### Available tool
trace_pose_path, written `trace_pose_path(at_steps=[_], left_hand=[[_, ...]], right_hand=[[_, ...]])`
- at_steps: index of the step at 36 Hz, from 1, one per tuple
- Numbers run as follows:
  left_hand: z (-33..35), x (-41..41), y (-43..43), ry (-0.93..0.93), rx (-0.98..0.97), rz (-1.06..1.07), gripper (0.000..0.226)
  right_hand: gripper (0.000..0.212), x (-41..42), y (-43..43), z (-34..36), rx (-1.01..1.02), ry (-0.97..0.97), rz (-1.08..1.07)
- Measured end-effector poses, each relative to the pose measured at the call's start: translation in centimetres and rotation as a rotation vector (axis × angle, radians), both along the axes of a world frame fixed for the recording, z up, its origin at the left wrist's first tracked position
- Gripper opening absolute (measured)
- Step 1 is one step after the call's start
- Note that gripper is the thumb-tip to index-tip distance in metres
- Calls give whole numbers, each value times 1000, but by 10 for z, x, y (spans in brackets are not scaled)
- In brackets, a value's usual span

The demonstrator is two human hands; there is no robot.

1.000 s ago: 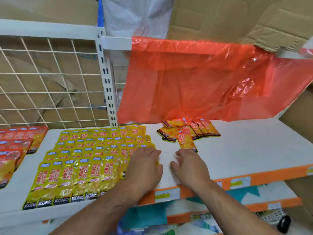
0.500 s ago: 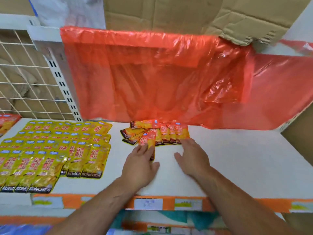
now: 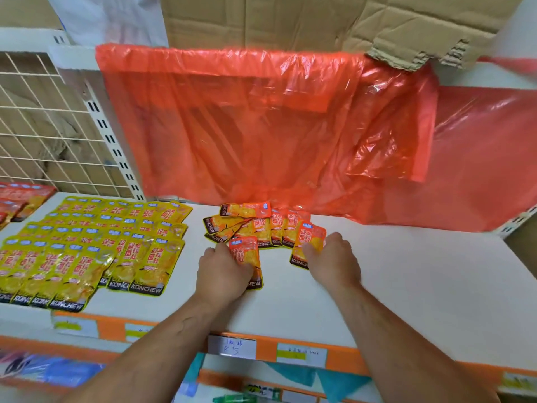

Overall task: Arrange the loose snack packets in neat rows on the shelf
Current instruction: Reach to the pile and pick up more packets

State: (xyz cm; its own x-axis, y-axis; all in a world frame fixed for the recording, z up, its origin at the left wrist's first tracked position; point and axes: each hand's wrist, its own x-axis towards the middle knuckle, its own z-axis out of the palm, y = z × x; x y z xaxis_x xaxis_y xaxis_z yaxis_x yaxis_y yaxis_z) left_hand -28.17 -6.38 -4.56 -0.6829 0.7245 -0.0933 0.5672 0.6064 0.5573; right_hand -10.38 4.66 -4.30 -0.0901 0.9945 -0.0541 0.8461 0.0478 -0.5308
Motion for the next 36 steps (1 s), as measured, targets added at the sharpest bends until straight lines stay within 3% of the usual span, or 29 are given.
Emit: trace_pose_path(at_steps=[5,14,18,21,27,36], left_hand=[[4,3,0,97,-111,-35,45],[21,-13,4,-63,-131,-10,29],[20,-20,1,-169,-63,61,20],[15,-25,-2,-288,-1,98,23],[14,-24,-12,-499,173,158,24],[24,-47,-61,-665,349,226,34]], right_hand=[[62,-9,3,3,-68,-67,-5],[40,6,14,4,-174,41,52],[17,12,15,1,-162,110,57],[14,15,12,1,-193,223,67],[14,5,-14,16,-425,646,153],[11,-55,-65,33,-459,615,359]])
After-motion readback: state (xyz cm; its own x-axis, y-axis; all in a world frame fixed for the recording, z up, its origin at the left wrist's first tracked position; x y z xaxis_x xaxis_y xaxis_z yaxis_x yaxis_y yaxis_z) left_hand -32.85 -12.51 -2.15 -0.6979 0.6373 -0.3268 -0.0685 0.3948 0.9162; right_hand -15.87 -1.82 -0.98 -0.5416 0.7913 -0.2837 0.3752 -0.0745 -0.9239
